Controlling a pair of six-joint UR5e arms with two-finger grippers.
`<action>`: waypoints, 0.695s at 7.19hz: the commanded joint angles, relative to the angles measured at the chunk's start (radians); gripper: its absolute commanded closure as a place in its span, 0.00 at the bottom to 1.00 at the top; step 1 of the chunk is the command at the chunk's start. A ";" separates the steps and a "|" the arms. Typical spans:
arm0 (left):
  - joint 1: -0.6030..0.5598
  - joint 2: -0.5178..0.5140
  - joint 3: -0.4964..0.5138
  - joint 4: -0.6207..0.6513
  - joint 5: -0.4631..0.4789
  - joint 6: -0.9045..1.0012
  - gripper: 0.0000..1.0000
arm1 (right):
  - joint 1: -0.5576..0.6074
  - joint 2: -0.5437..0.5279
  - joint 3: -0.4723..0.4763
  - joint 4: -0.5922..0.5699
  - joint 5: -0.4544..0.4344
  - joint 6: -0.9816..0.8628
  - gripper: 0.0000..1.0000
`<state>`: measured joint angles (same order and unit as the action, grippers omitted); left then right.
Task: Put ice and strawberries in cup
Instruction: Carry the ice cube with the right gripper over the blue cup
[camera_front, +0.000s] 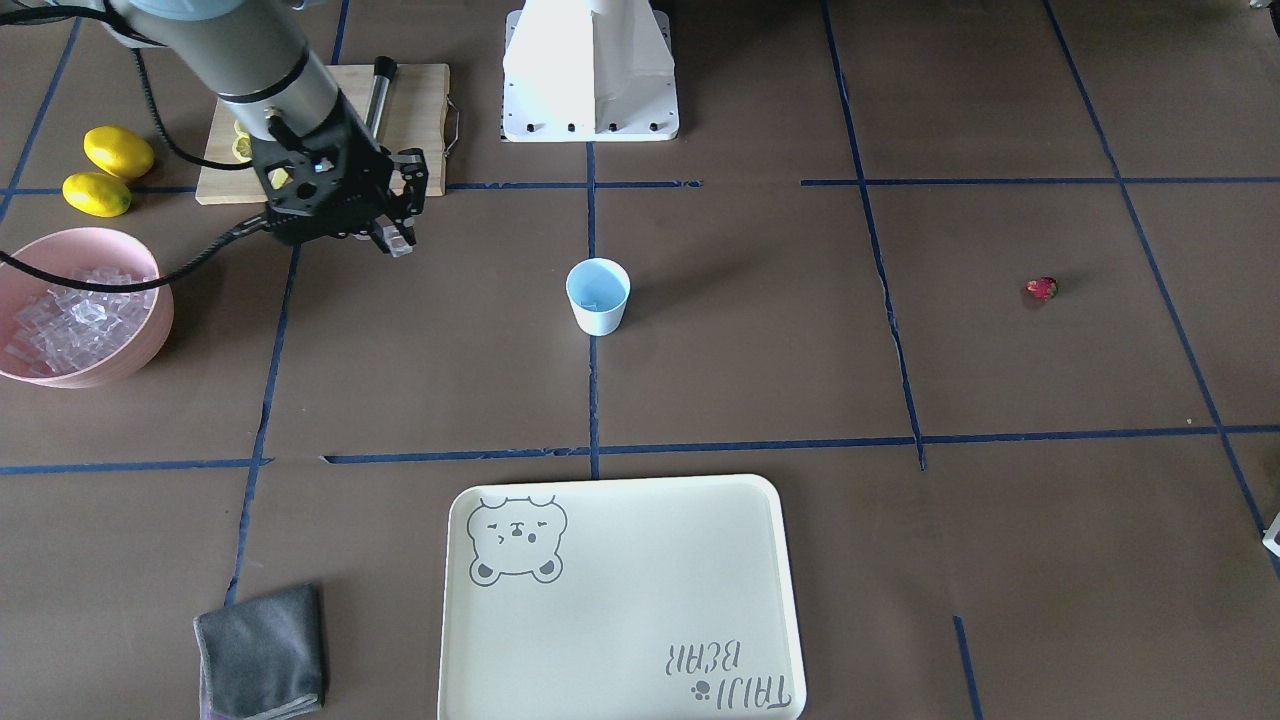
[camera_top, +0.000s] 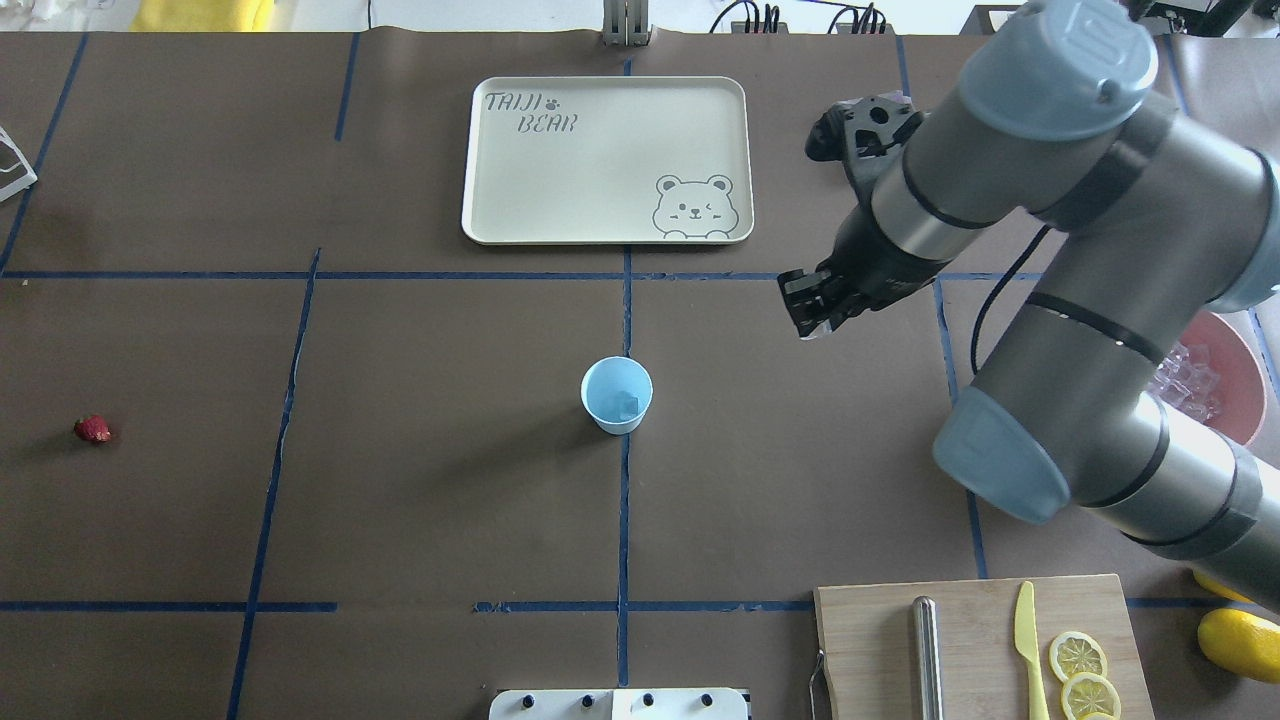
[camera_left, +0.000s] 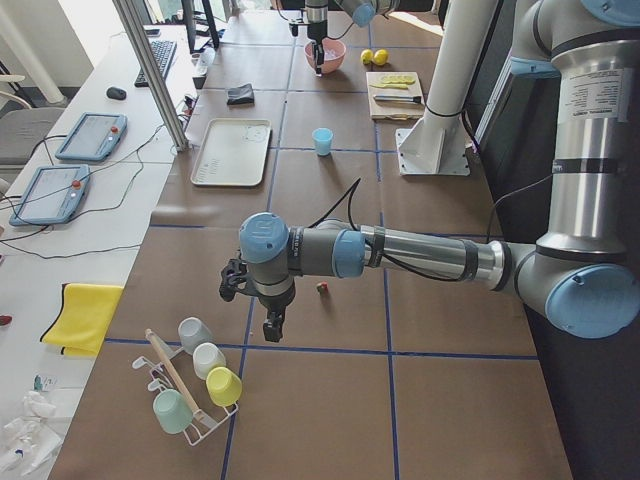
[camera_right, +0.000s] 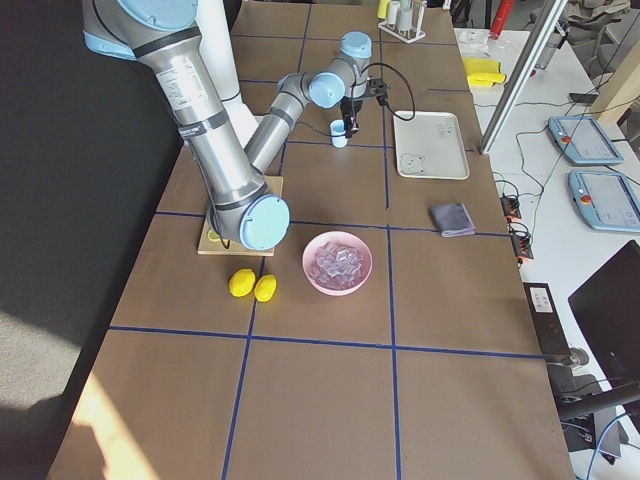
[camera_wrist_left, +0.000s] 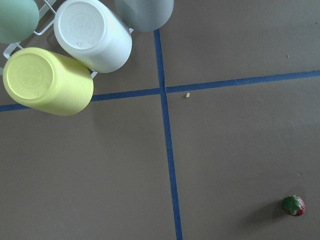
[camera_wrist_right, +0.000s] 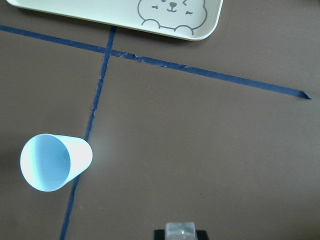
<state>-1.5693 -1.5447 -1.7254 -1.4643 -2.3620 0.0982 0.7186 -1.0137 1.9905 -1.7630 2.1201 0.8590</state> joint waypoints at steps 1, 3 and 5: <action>0.000 0.000 0.000 -0.001 0.000 0.000 0.00 | -0.134 0.155 -0.123 0.000 -0.118 0.133 1.00; 0.000 0.000 0.001 0.001 0.000 0.000 0.00 | -0.198 0.269 -0.283 0.008 -0.187 0.169 1.00; 0.000 0.000 0.001 0.001 0.000 0.000 0.00 | -0.203 0.314 -0.392 0.077 -0.195 0.173 1.00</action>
<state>-1.5693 -1.5447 -1.7243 -1.4636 -2.3623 0.0982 0.5234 -0.7276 1.6634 -1.7255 1.9332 1.0263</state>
